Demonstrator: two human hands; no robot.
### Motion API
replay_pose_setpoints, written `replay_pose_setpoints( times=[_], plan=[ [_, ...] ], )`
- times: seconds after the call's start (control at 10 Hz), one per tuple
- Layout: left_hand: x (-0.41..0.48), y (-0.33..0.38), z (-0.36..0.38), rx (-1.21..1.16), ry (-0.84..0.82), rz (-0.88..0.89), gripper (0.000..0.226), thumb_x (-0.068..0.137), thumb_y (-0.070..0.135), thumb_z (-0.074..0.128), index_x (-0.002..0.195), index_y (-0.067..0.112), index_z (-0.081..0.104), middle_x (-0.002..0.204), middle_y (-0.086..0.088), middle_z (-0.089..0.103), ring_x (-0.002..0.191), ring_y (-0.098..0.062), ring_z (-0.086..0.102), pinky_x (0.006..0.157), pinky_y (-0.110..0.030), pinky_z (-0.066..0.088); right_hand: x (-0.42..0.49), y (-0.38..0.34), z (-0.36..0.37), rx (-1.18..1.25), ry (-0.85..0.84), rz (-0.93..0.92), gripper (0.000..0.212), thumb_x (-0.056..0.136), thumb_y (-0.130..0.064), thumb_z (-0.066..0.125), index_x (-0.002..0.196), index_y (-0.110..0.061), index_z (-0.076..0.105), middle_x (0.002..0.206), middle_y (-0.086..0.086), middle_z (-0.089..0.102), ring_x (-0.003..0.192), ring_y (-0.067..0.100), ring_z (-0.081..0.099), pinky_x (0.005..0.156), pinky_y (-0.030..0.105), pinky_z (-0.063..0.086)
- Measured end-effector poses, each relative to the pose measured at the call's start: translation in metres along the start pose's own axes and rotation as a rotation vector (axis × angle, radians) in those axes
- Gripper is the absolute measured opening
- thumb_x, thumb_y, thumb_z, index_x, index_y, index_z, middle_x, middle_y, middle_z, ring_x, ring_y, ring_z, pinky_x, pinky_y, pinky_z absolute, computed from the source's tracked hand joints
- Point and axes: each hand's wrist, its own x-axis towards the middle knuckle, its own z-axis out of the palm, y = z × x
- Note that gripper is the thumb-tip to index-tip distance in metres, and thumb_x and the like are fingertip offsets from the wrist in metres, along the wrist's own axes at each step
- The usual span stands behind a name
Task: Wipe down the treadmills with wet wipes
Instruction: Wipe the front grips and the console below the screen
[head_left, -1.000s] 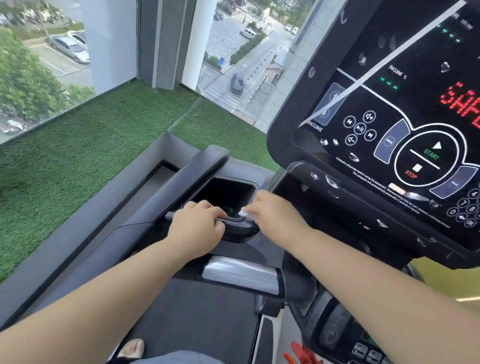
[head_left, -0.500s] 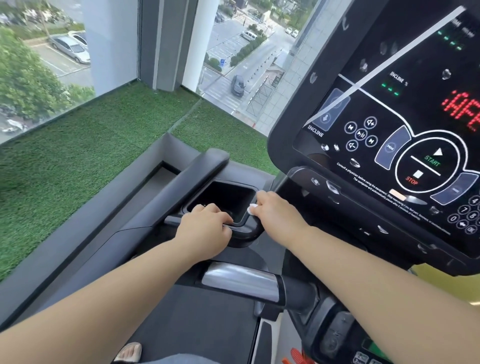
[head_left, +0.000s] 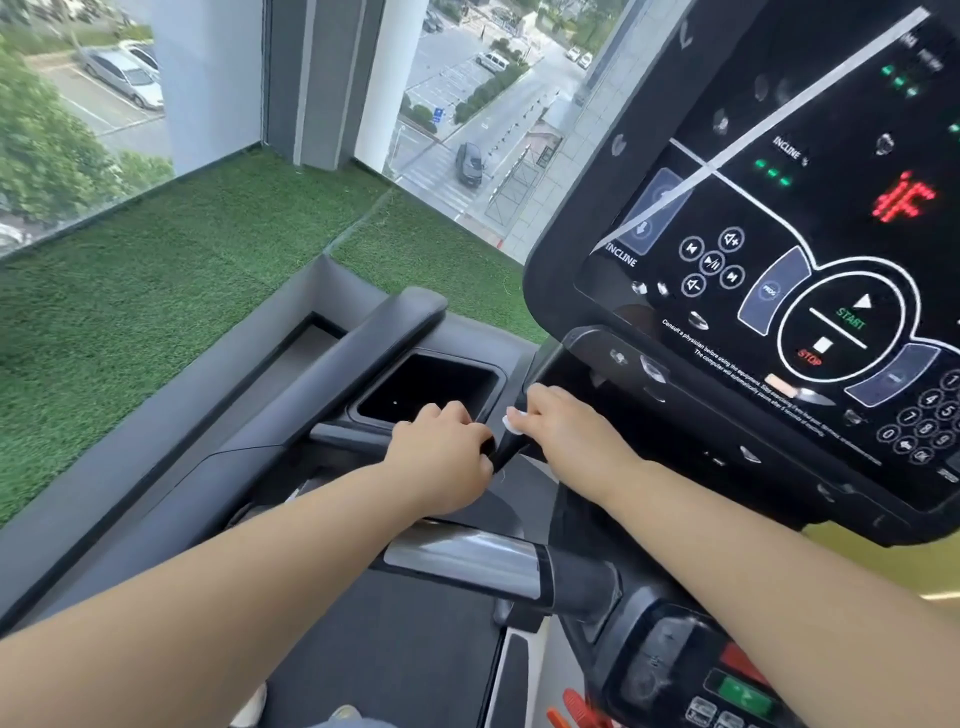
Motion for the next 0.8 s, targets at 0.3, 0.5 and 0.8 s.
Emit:
replay_pose_setpoints(
  times=[0.3,0.5,0.8],
  plan=[
    [0.002,-0.001,-0.004,0.066,-0.060,0.021,0.042,0.098,0.034,0.034,0.137,0.029,0.045,0.131,-0.004,0.040,0.122,-0.024,0.035,0.100,-0.041,0.039,-0.008,-0.004,-0.005,0.179,0.083,0.104,0.028,0.098,-0.026,0.044,0.074,-0.017,0.034,0.082,0.003,0.041,0.077,0.024,0.040,0.066,0.036,0.030],
    [0.003,-0.005,-0.003,0.098,-0.070,0.027,0.043,0.097,0.033,0.034,0.139,0.030,0.042,0.129,-0.005,0.042,0.120,-0.024,0.036,0.099,-0.042,0.040,0.015,-0.016,0.004,0.197,0.054,0.089,0.023,0.098,-0.028,0.042,0.082,-0.013,0.036,0.084,0.001,0.041,0.079,0.025,0.044,0.059,0.033,0.026],
    [-0.001,-0.008,0.001,0.069,-0.038,0.035,0.046,0.097,0.034,0.037,0.143,0.032,0.036,0.129,-0.003,0.041,0.121,-0.022,0.034,0.099,-0.039,0.041,0.008,-0.013,0.003,0.172,0.141,0.226,0.016,0.100,-0.014,0.036,0.106,-0.007,0.049,0.114,0.014,0.048,0.089,0.028,0.043,0.072,0.035,0.030]
  ],
)
